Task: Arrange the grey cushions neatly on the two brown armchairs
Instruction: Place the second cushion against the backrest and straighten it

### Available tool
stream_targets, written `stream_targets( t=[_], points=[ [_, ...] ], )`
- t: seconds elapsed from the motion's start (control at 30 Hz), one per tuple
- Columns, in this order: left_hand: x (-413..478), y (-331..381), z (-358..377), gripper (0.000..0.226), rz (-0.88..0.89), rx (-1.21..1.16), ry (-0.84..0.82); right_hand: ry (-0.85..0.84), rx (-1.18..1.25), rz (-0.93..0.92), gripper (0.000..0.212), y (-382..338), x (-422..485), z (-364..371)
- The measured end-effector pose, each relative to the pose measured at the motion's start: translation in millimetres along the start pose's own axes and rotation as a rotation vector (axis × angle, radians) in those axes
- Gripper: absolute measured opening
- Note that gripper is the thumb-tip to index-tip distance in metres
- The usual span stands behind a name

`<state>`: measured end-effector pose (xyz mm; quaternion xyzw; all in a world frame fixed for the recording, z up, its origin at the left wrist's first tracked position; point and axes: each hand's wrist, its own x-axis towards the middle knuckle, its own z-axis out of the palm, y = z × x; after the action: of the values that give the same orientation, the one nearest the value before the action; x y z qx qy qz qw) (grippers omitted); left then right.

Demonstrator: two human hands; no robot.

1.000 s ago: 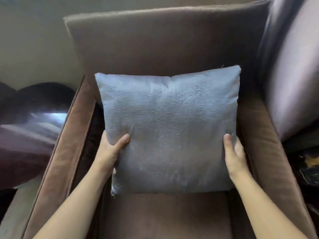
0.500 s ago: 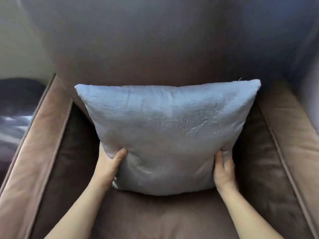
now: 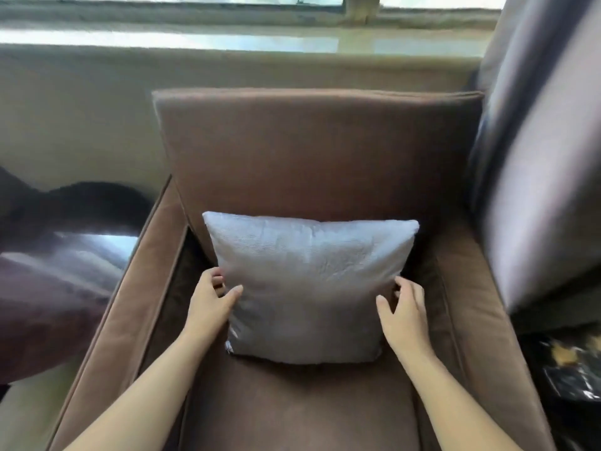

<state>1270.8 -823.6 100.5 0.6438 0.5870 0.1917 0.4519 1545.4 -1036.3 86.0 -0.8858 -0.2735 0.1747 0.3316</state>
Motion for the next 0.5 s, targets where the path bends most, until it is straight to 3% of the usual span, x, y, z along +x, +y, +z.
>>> stream_targets(
  t=[0.1, 0.27, 0.4, 0.5],
  points=[
    [-6.8, 61.6, -8.2, 0.05, 0.135, 0.141, 0.02, -0.073, -0.08, -0.211, 0.058, -59.7, 1.4, -33.6],
    [12.1, 138.5, 1.2, 0.062, 0.523, 0.503, -0.238, -0.301, -0.275, -0.418, 0.073, -129.5, 5.8, -45.8],
    [46.8, 140.8, 24.5, 0.082, 0.746, 0.779, -0.33, -0.382, -0.464, -0.512, 0.084, -151.5, 26.0, -13.4],
    [76.4, 107.6, 41.2, 0.093, 0.826, 0.935, -0.312, -0.347, -0.538, -0.525, 0.085, -151.3, 50.7, 14.1]
  ],
)
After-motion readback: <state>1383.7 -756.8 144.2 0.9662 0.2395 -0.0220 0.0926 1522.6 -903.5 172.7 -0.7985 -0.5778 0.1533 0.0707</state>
